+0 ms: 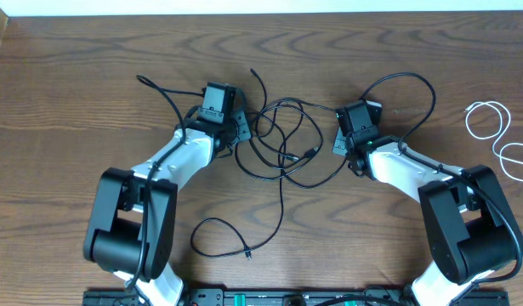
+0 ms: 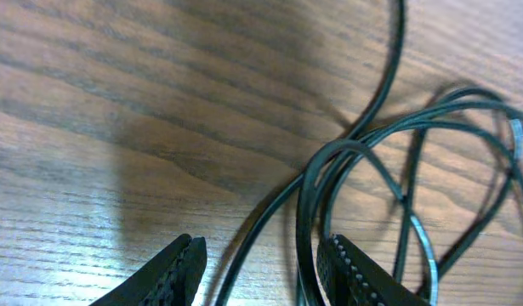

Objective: Untangle cables

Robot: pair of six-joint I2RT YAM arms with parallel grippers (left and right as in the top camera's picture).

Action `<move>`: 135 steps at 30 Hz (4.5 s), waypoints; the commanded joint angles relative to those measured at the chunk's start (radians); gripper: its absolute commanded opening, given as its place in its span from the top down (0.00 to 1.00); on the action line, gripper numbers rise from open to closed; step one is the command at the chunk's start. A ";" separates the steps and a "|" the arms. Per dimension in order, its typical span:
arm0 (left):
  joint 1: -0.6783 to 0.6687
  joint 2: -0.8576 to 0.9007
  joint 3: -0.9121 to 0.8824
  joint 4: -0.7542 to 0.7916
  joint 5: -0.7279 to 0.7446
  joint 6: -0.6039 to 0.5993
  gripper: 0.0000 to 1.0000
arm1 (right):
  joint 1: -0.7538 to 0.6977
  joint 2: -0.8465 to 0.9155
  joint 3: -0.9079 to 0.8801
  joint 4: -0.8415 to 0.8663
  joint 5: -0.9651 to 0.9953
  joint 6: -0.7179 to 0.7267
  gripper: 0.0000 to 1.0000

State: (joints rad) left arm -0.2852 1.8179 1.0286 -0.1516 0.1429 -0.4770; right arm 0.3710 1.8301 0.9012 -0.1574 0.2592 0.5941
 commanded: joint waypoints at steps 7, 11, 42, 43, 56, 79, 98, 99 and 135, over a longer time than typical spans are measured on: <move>-0.003 0.024 0.003 0.008 -0.020 -0.023 0.52 | 0.016 0.087 -0.064 -0.040 -0.113 -0.004 0.98; -0.002 0.024 0.003 -0.001 -0.021 -0.022 0.81 | 0.022 0.087 -0.066 -0.043 -0.112 -0.005 0.98; 0.395 -0.004 0.003 -0.239 -0.058 -0.071 0.92 | -0.037 0.087 -0.066 -0.172 0.105 -0.075 0.99; 0.413 -0.004 0.003 -0.249 -0.058 -0.083 0.93 | -0.061 0.087 -0.066 -0.185 0.105 -0.075 0.99; 0.537 -0.004 0.002 -0.315 -0.058 -0.194 0.92 | -0.445 0.087 -0.066 -0.322 -0.196 -0.103 0.99; 0.531 -0.004 0.003 -0.177 0.523 0.094 0.34 | -0.341 0.055 0.038 -0.306 -0.524 -0.183 0.51; 0.439 -0.146 0.003 -0.237 0.237 0.107 0.10 | -0.109 -0.110 0.121 -0.565 -0.771 0.412 0.40; 0.419 -0.168 0.003 -0.250 0.174 0.098 0.10 | -0.089 -0.110 0.114 -0.542 -0.755 0.454 0.39; -0.006 -0.146 0.003 -0.266 0.001 0.099 0.55 | 0.135 -0.109 0.038 -0.415 -0.392 1.101 0.48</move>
State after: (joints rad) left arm -0.2890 1.6703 1.0286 -0.3977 0.0814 -0.3737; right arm 0.4961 1.7267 0.9726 -0.5766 -0.1558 1.6249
